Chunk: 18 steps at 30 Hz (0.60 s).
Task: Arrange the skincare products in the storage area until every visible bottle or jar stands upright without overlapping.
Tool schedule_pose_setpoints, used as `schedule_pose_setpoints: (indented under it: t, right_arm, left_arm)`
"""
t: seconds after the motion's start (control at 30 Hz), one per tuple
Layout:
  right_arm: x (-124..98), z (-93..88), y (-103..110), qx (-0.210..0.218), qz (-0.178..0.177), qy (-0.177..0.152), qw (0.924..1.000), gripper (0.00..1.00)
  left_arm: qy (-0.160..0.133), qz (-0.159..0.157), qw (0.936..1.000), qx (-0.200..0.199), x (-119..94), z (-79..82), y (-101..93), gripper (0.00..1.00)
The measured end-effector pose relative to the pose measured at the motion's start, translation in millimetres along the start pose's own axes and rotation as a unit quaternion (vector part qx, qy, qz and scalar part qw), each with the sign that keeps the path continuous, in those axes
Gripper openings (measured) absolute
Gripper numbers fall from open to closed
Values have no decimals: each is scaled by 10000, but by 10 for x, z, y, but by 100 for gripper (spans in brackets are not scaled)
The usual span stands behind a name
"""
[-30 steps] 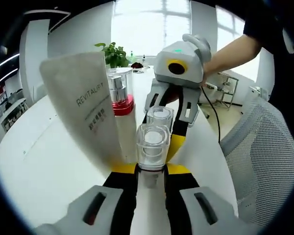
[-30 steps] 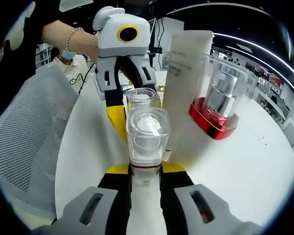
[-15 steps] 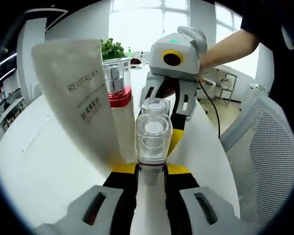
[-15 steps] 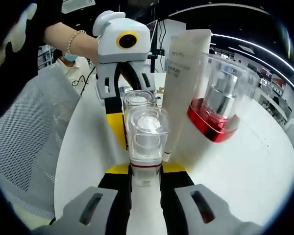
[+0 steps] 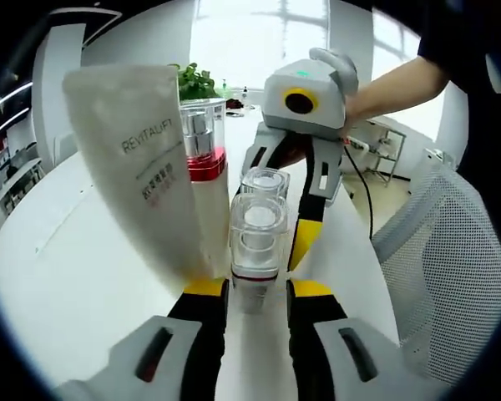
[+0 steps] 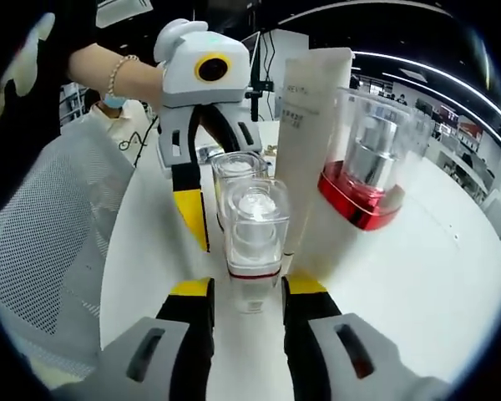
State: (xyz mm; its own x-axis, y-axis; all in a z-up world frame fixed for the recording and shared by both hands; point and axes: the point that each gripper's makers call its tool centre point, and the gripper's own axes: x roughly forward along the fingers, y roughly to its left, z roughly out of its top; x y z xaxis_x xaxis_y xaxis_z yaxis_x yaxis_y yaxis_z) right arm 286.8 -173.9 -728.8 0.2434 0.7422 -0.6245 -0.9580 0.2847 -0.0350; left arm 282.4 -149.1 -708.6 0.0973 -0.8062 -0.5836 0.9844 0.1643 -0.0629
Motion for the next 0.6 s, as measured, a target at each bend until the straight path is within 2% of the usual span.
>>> schedule_pose_setpoints:
  t: [0.17,0.43,0.6]
  right_arm:
    - [-53,-47,41,199,-51,68,9998,39]
    - [-138,-43,103,570,-405,19,9976,53]
    - [-213,5,128,667,-640,-80,9957,60]
  left_arm:
    - [40,44,10000,-78,-71,1,-24,31]
    - [110,186,9992,-327,-210,-22,-83,43]
    - [-26,338,9979,-549,-335,-17,-76,52]
